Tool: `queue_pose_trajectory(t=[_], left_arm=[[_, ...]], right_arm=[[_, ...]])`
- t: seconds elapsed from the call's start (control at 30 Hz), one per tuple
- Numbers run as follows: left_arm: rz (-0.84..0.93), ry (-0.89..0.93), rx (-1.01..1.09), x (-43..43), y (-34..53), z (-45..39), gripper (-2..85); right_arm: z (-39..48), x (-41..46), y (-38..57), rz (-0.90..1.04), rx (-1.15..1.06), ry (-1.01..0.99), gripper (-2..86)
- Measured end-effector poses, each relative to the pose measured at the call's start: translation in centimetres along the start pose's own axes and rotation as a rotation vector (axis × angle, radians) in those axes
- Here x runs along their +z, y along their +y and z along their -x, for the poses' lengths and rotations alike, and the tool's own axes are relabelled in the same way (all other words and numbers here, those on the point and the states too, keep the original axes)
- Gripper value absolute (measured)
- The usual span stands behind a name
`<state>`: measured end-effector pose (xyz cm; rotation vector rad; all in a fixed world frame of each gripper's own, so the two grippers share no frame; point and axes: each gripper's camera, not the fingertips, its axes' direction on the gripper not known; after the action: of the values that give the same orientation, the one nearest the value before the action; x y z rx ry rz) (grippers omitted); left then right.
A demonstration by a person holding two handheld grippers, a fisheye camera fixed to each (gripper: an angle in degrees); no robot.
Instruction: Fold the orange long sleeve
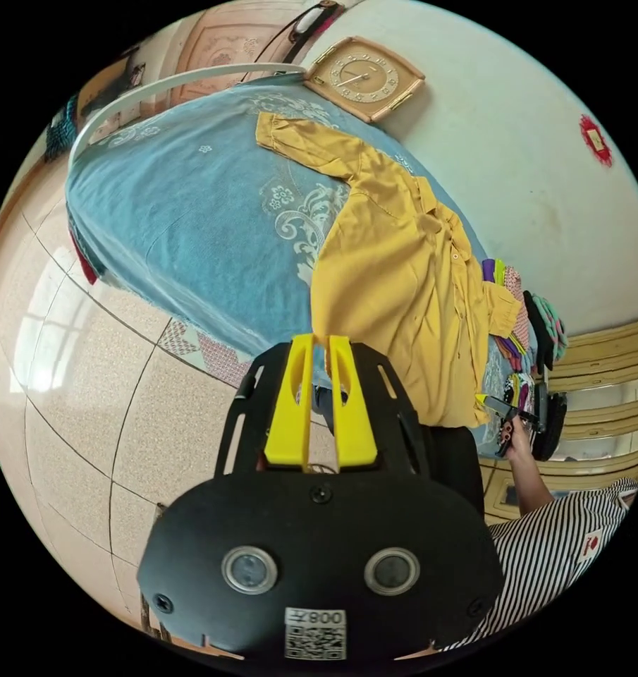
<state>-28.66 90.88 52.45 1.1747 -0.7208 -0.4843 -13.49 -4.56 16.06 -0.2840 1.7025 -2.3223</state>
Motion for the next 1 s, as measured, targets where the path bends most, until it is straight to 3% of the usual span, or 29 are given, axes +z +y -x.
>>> queue_pose_trajectory(t=[0.2,0.37,0.47,0.57,0.77,1.0], left_arm=[[-0.051,-0.1,0.113,-2.0,0.0,-8.2,7.2],[0.055,-0.059,0.418,1.7,-2.3,-20.0,7.5],[0.127,-0.114,0.484,4.9,-4.5,-23.2,7.2],[0.147,-0.196,0.513,6.6,-6.2,-24.5,5.3],[0.156,-0.14,0.464,6.0,-9.3,-24.8,2.1],[0.139,-0.093,0.453,4.5,-11.8,-25.4,1.1]], right_arm=[[5.3,-1.3,0.2,-0.057,-0.043,0.126,7.8],[11.2,-1.2,-3.1,-0.108,-0.153,-0.004,7.7],[14.2,0.8,-8.6,-0.111,-0.214,-0.106,7.5],[15.2,3.6,-15.3,-0.096,-0.186,-0.224,7.4],[16.3,7.6,-25.1,-0.089,-0.13,-0.277,7.3],[17.0,12.6,-30.3,-0.028,-0.079,-0.323,6.8]])
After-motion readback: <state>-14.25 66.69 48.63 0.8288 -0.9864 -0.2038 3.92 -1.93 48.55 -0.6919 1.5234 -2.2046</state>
